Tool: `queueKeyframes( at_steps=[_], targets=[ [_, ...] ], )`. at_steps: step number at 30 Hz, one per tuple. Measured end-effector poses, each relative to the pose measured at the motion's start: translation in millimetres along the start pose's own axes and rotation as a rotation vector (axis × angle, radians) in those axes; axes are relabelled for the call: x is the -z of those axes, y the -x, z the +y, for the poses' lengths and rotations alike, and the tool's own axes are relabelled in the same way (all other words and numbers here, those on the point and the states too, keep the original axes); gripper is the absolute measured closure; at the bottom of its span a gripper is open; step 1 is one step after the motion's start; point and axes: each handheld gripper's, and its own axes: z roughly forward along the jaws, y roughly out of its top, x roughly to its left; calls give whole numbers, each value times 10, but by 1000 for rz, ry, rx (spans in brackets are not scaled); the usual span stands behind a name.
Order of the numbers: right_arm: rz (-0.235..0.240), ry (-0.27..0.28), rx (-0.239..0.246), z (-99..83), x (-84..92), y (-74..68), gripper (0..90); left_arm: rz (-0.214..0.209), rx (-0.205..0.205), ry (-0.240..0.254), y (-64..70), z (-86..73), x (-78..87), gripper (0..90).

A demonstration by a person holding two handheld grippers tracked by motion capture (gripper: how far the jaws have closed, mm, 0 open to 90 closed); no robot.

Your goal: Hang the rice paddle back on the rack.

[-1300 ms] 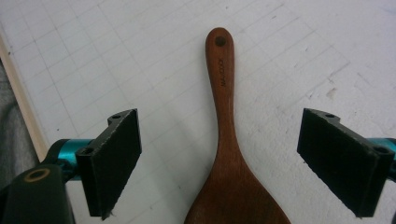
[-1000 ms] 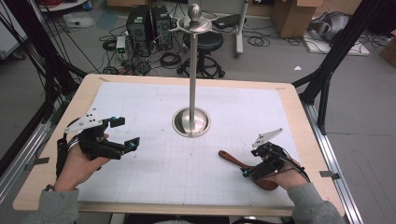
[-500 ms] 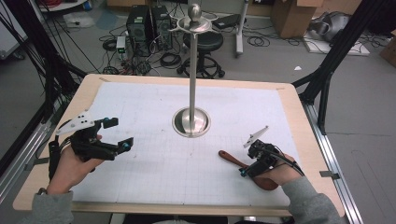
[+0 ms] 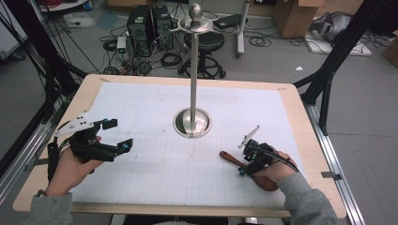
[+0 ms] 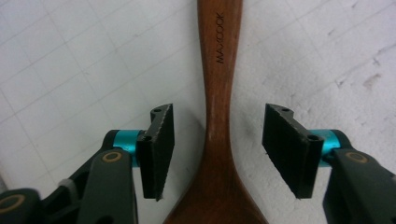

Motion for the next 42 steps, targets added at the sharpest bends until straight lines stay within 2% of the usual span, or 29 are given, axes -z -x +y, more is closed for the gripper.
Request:
queueKeyframes(
  at_steps=[12, 18, 21, 26, 37, 42],
  targets=[
    [-4, -75, 22, 78, -38, -5, 568, 9, 0, 4, -11, -3, 60, 18],
    [-6, -78, 13, 76, -36, 13, 614, 13, 2, 3, -13, -10, 66, 18],
    [-11, -88, 23, 88, -38, 8, 622, 11, 1, 1, -13, -13, 62, 18],
    [-26, -123, 44, 128, -42, -26, 674, 9, 5, -3, -15, -21, 53, 18],
    [-25, -201, 61, 207, -55, -49, 749, 13, 3, 3, -25, -14, 89, 18],
    [-25, -196, 54, 205, -51, -45, 755, 13, 7, 5, -20, -12, 91, 18]
  ],
)
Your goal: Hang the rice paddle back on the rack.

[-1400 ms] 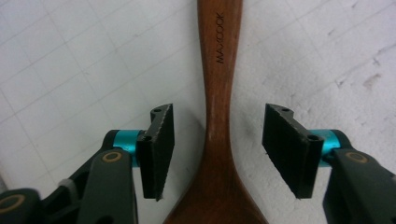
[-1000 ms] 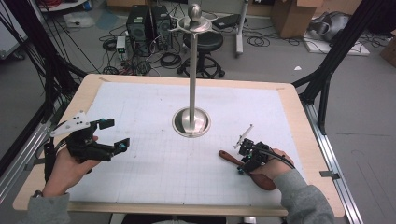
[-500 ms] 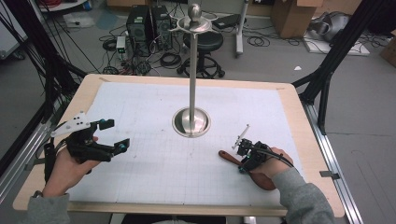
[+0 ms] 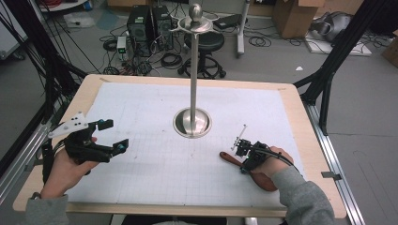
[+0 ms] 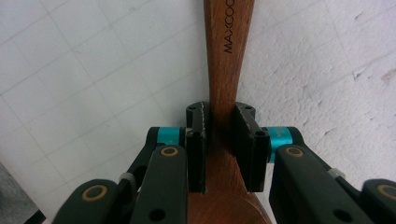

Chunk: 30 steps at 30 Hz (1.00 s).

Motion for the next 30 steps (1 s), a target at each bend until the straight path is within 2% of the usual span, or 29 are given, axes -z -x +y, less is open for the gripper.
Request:
queueKeyframes(
  at_steps=[4, 5, 10, 18, 20, 24, 25, 26, 30],
  targets=[
    [-8, 26, -2, -21, 13, -16, 758, 2, -3, 0, -6, 3, 4, 18],
    [-5, 64, -9, -40, 35, -16, 759, 1, -3, 0, -6, 0, 1, 18],
    [-8, 166, -41, -86, 149, 5, 760, -1, -2, -3, 6, 0, -9, 18],
    [-3, 350, -64, -212, 327, -4, 762, -3, 2, 1, 22, 3, -17, 18],
    [4, 383, -58, -225, 369, -7, 763, -9, -5, 0, 41, 10, -30, 18],
    [-29, 431, -34, -234, 440, -46, 764, -13, -17, 1, 58, 7, -32, 18],
    [-29, 431, -34, -234, 440, -46, 764, -13, -17, 1, 58, 7, -32, 18],
    [-34, 460, -29, -245, 487, -49, 765, -14, -17, 1, 61, 4, -25, 18],
    [-32, 516, -36, -260, 577, -32, 767, -9, -16, 4, 63, 4, 0, 18]
  ],
)
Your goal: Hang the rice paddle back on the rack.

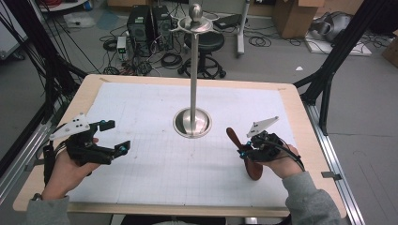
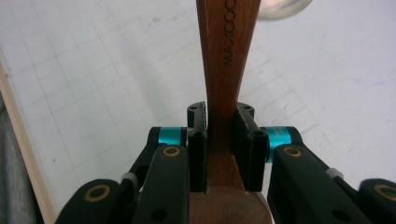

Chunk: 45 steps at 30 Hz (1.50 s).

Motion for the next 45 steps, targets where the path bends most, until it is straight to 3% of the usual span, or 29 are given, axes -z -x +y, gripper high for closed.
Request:
queueKeyframes(
  at_steps=[8, 18, 22, 24, 32, 45],
  targets=[
    [1, 119, 0, 126, 179, 43, 771, 14, 3, 3, -10, -15, 60, 18],
    [30, 240, -4, 335, 267, 68, 771, 34, 10, 10, -19, -33, 154, 18],
    [31, 285, -14, 427, 310, 82, 772, 20, 19, 21, -26, -40, 193, 18],
    [37, 300, -18, 477, 334, 95, 772, 5, 12, 27, -15, -41, 209, 18],
    [15, 307, 3, 720, 431, 128, 772, 26, 21, 33, -17, -50, 237, 18],
    [11, 363, 11, 1079, 684, 274, 772, 1, 19, 32, 5, -53, 235, 18]
  ],
)
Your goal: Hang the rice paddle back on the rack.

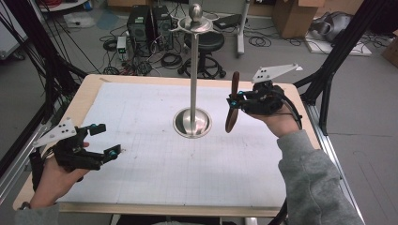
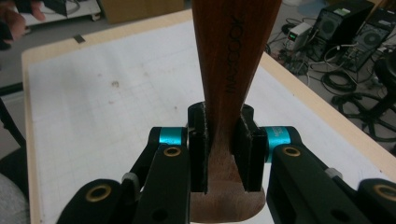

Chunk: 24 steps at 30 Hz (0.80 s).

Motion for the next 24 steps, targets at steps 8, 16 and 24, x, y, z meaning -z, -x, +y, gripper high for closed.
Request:
queueKeyframes(
  at_steps=[8, 16, 24],
  targets=[
    [21, 51, -14, 246, -40, 132, 772, 7, -3, -3, -4, 4, 2, 18],
    [10, 89, -30, 385, -97, 203, 772, 20, -1, 4, -6, 16, 40, 18],
    [-12, 130, -40, 478, -119, 264, 772, 22, 0, 12, -14, 29, 72, 18]
  ],
)
